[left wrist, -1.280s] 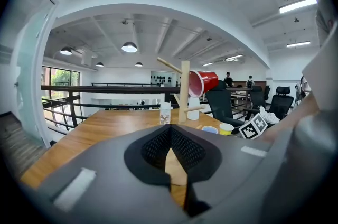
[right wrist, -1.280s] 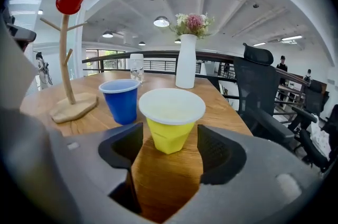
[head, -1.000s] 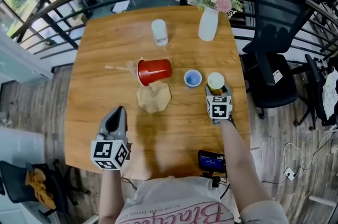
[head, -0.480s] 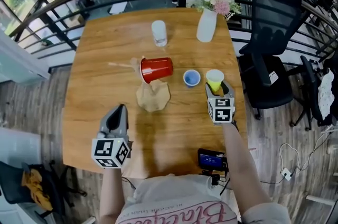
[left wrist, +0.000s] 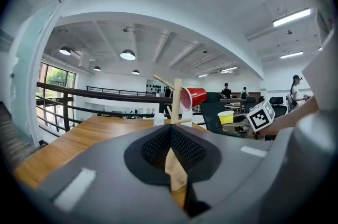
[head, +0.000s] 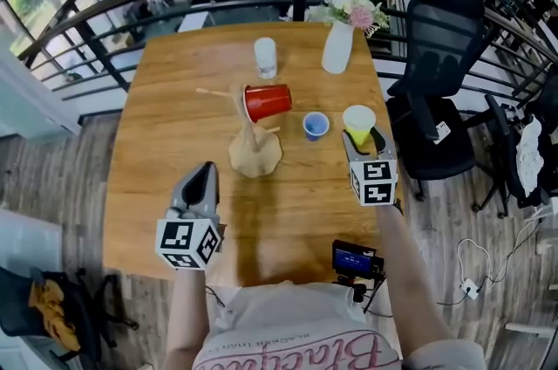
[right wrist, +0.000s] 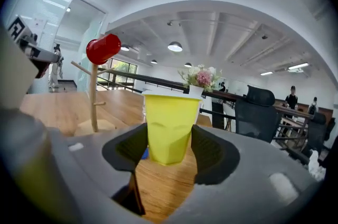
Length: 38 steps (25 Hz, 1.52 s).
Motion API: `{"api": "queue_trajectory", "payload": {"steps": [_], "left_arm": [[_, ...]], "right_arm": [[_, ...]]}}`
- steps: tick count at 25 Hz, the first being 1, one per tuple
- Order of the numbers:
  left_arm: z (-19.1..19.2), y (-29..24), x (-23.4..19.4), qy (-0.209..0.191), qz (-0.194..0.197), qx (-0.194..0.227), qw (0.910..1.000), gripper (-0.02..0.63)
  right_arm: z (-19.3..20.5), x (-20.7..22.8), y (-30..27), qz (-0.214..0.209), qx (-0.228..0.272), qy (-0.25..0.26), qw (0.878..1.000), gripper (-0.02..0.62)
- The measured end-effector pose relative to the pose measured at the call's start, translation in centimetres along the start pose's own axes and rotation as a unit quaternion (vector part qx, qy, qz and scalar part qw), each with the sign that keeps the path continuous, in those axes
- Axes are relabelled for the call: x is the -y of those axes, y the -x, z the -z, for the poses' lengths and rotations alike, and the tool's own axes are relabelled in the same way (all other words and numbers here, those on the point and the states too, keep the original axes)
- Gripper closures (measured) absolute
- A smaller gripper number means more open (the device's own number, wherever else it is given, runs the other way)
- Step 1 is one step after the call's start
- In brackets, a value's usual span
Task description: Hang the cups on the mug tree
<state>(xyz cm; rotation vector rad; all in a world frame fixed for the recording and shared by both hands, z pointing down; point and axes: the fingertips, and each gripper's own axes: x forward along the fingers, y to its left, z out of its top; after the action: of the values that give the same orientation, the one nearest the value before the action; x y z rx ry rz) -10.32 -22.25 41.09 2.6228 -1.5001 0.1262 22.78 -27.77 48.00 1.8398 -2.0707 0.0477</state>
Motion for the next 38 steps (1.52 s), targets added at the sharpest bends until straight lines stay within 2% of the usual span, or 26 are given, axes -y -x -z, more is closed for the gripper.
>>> {"api": "queue_trajectory", "payload": {"steps": [5, 10, 13, 16, 20, 22, 25, 30, 32, 33, 36, 38], "left_arm": [[-0.9, 0.9, 0.1, 0.005, 0.003, 0.017, 0.9998, 0.595], [-1.4, 1.8, -0.5, 0.011, -0.001, 0.030, 0.9995, 0.595], [-1.4, 2.5, -1.3, 0.017, -0.008, 0.034, 0.9992, 0.595], [-1.3, 3.2, -2.3, 0.027, -0.016, 0.038, 0.9988, 0.595], [-1.2, 3.8, -3.5, 0.038, -0.026, 0.042, 0.9980, 0.595], [-1.1, 4.0, -4.0, 0.043, -0.029, 0.045, 0.9976, 0.595], [-1.0, 4.3, -4.8, 0.052, -0.034, 0.048, 0.9970, 0.595], [-0.6, 5.0, -5.9, 0.060, -0.045, 0.049, 0.9959, 0.595], [-0.4, 5.4, -6.5, 0.065, -0.052, 0.050, 0.9953, 0.595], [-0.3, 5.6, -6.8, 0.067, -0.055, 0.050, 0.9950, 0.595], [0.0, 6.0, -7.4, 0.074, -0.061, 0.052, 0.9940, 0.595], [0.2, 6.2, -7.7, 0.080, -0.065, 0.052, 0.9933, 0.595]], "right_arm": [[-2.5, -2.5, 1.5, -0.029, -0.005, 0.118, 0.993, 0.341], [-4.2, -6.2, 1.7, -0.072, -0.001, 0.230, 0.971, 0.341], [-4.4, -8.7, 1.2, -0.097, -0.005, 0.319, 0.943, 0.341], [-4.3, -10.9, 0.4, -0.122, -0.013, 0.400, 0.908, 0.339], [-3.7, -12.5, -1.2, -0.136, -0.040, 0.490, 0.860, 0.339], [-2.9, -13.0, -2.2, -0.147, -0.062, 0.515, 0.842, 0.339], [-1.8, -13.2, -3.6, -0.157, -0.096, 0.533, 0.826, 0.339], [-0.7, -13.0, -5.6, -0.149, -0.142, 0.597, 0.775, 0.341], [-0.7, -13.4, -6.1, -0.152, -0.147, 0.605, 0.767, 0.341], [-0.8, -13.5, -6.2, -0.153, -0.147, 0.604, 0.768, 0.342], [-1.5, -13.2, -6.2, -0.152, -0.145, 0.588, 0.781, 0.344], [-1.7, -12.4, -6.1, -0.145, -0.149, 0.587, 0.783, 0.345]]}}
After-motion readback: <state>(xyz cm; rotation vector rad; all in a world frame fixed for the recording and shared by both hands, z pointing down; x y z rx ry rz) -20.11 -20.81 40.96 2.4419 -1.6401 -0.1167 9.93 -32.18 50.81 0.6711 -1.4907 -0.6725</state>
